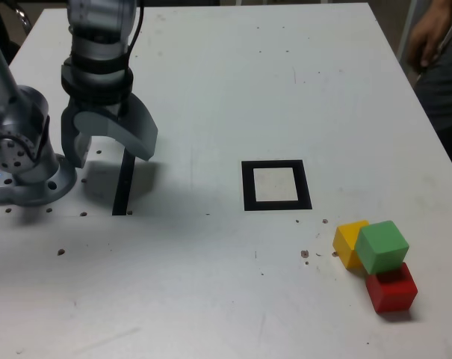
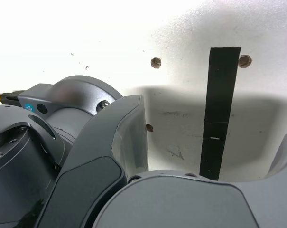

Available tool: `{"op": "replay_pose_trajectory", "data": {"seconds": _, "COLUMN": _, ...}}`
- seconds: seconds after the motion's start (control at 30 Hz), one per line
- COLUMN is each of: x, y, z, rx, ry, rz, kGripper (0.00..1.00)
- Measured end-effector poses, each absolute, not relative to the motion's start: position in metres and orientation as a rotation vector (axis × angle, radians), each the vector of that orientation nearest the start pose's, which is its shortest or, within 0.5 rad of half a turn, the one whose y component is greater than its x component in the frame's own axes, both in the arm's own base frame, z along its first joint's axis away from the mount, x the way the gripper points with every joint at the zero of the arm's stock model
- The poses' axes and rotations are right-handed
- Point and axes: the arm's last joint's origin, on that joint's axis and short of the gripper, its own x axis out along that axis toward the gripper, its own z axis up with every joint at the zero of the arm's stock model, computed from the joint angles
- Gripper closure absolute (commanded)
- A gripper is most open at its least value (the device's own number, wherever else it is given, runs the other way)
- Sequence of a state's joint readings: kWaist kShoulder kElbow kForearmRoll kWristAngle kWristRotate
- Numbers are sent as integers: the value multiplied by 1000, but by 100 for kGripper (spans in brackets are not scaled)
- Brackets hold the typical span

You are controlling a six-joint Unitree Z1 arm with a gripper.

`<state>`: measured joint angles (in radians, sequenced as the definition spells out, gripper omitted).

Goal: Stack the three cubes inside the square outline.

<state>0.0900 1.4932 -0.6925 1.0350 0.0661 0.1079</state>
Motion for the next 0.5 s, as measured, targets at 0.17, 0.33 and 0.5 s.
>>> {"op": "replay_pose_trajectory", "data": {"seconds": 0.17, "x": 129, "y": 15, "z": 225, "rx": 43, "ry": 1817, "rz": 16, "kGripper": 0}}
{"op": "replay_pose_trajectory", "data": {"seconds": 0.33, "x": 127, "y": 14, "z": 227, "rx": 35, "ry": 1815, "rz": 11, "kGripper": 0}}
{"op": "replay_pose_trajectory", "data": {"seconds": 0.5, "x": 128, "y": 14, "z": 228, "rx": 33, "ry": 1808, "rz": 10, "kGripper": 0}}
